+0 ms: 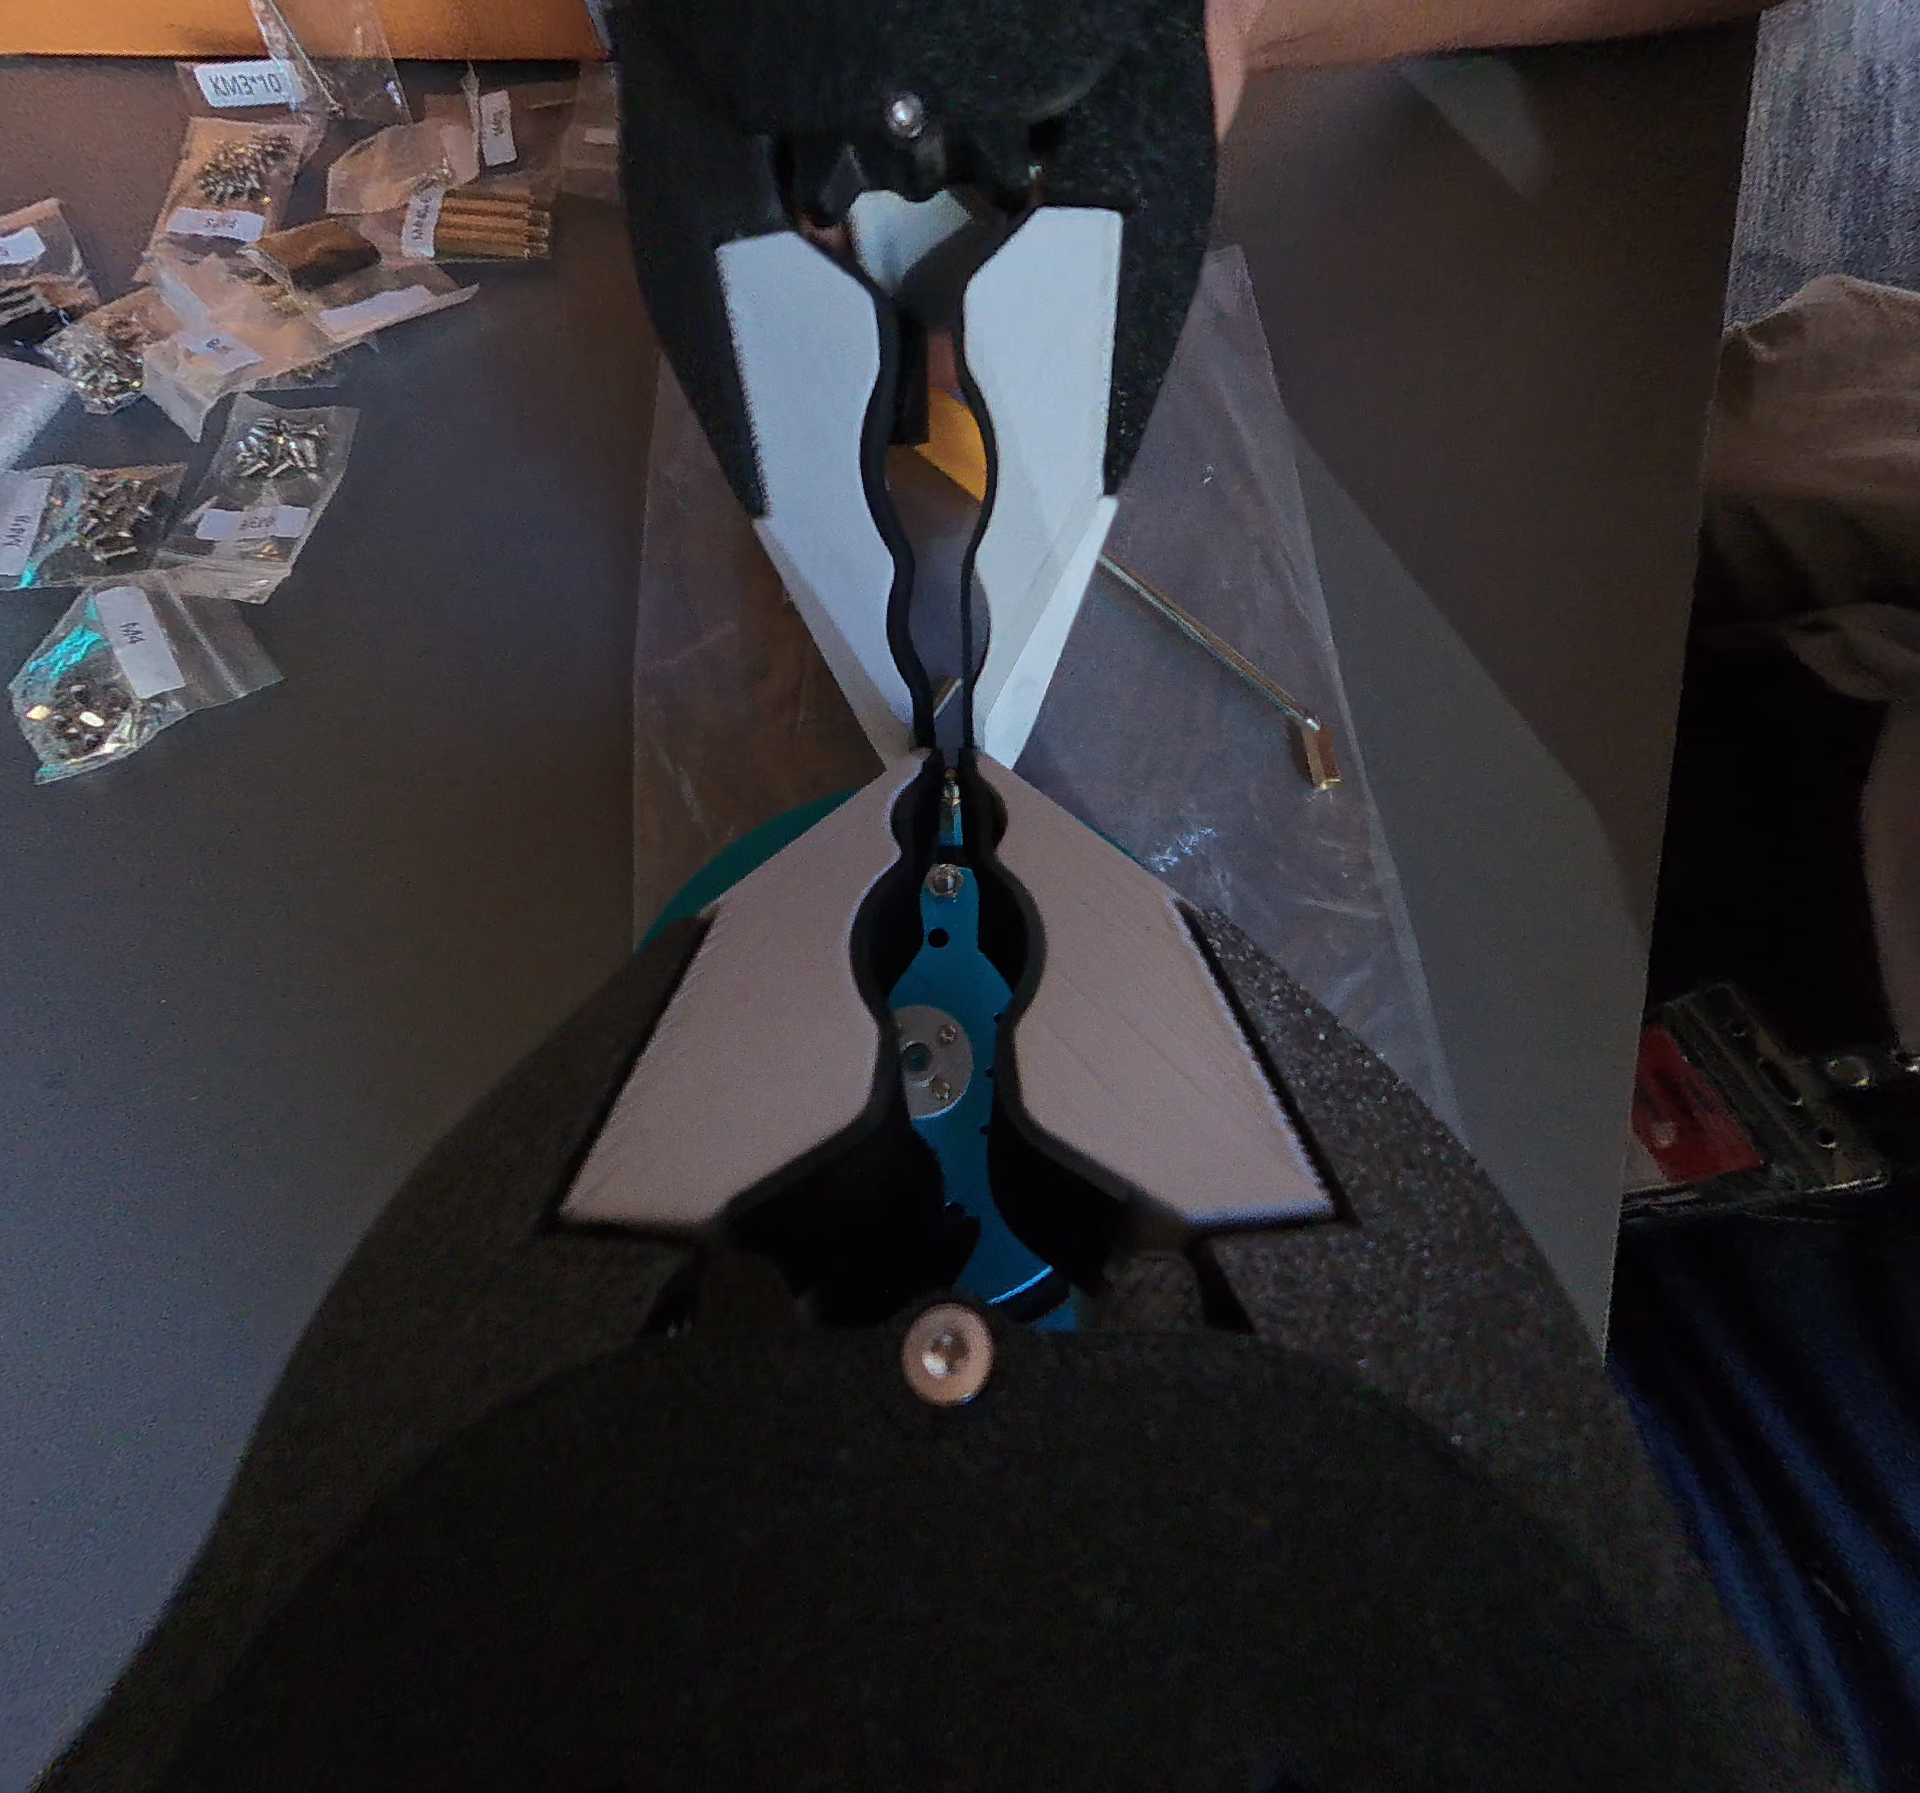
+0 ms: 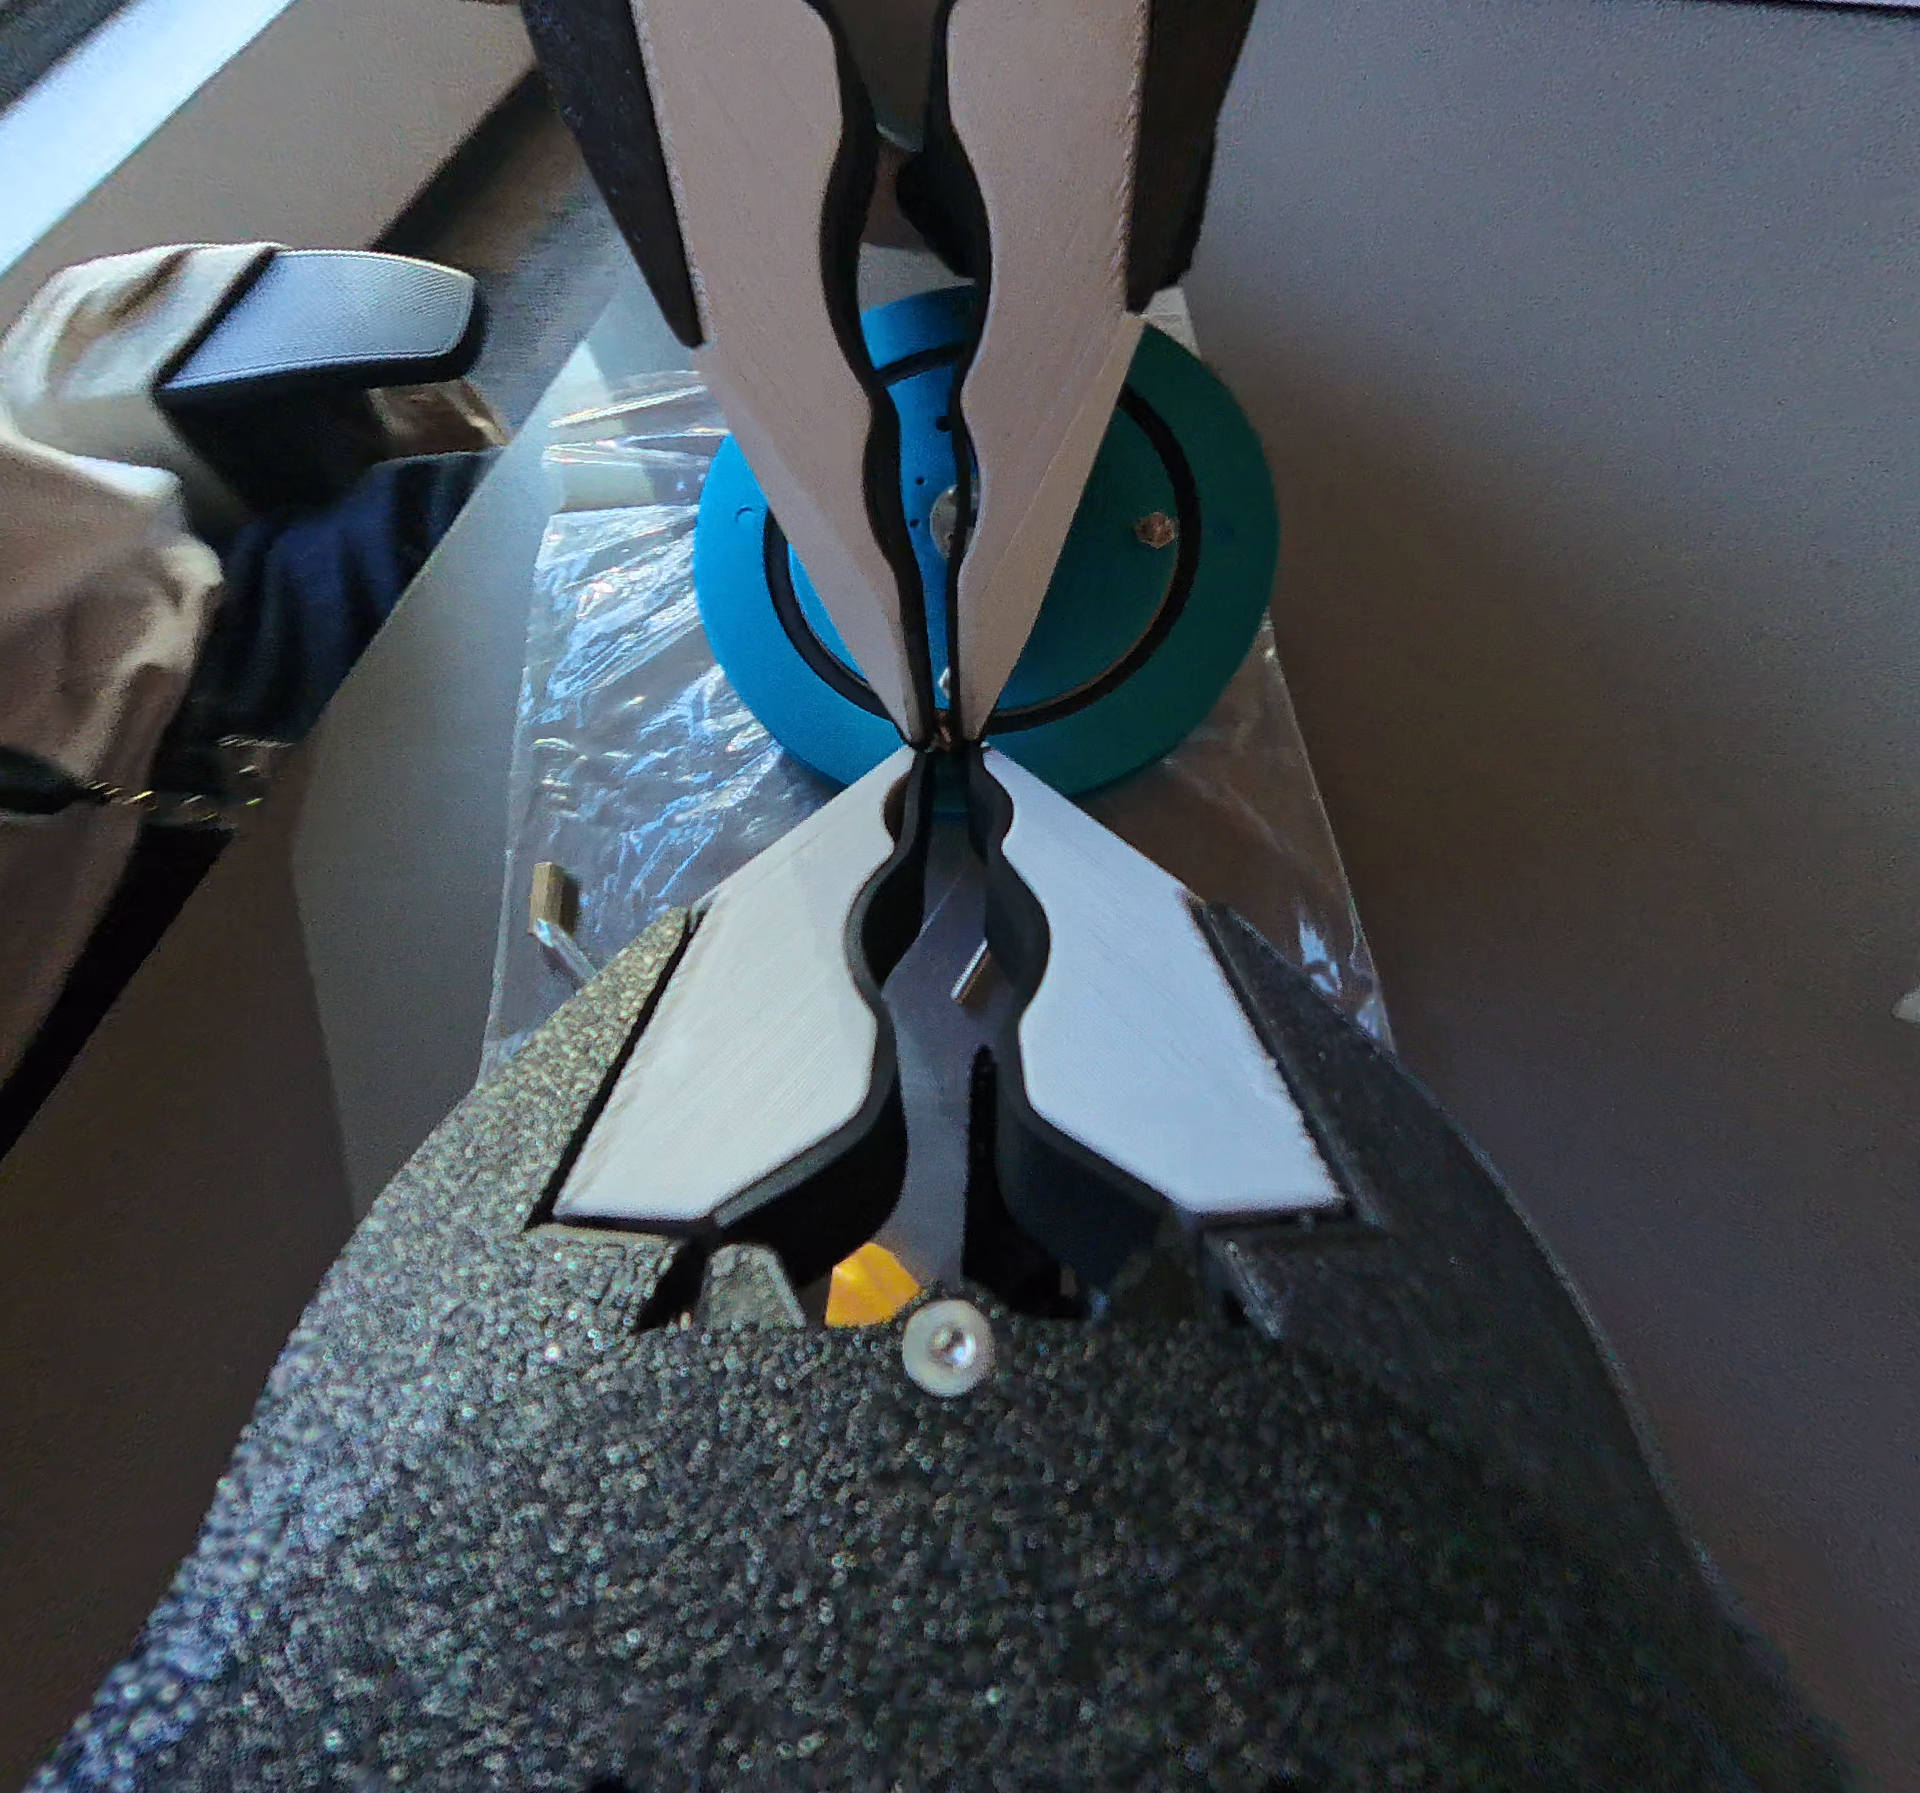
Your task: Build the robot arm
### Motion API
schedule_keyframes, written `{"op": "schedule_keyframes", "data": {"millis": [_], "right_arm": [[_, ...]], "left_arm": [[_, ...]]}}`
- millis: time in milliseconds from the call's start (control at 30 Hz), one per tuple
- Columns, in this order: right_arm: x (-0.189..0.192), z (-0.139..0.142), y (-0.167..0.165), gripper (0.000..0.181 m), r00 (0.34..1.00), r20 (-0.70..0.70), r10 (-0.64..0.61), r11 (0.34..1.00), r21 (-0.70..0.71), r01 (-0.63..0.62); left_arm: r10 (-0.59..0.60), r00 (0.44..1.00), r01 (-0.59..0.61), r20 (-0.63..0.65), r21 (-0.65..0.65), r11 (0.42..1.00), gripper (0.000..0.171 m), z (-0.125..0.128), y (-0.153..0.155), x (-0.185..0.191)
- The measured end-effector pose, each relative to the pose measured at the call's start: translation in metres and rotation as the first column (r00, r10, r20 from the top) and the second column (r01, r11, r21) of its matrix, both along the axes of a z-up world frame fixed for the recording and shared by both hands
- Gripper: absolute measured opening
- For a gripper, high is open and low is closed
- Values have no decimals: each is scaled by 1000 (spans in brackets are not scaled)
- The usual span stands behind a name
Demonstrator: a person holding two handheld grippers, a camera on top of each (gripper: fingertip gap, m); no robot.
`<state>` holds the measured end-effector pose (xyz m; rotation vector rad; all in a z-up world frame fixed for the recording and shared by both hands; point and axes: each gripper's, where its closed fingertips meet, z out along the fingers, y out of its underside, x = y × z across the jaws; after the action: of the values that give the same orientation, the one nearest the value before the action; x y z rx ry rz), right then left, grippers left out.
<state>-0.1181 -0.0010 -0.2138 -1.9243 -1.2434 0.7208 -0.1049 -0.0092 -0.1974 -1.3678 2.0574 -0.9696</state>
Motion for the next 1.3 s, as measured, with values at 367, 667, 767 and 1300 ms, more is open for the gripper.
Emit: {"op": "schedule_keyframes", "data": {"millis": [367,667,767,1300], "right_arm": [[-2,11,-4,7,989,-58,139,988,-65,-142],[34,42,-8,28,993,16,-118,993,13,118],[39,37,-30,32,983,7,-183,983,-14,183],[-52,68,-171,28,734,-501,-459,867,-71,493]], "left_arm": [[-21,1000,21,17,-36,999,2,6,-2,-5],[145,980,-140,134,-46,989,26,29,14,-27],[328,920,-314,214,-97,944,26,44,26,-66],[601,660,-441,451,-415,796,24,9,-84,-208]]}}
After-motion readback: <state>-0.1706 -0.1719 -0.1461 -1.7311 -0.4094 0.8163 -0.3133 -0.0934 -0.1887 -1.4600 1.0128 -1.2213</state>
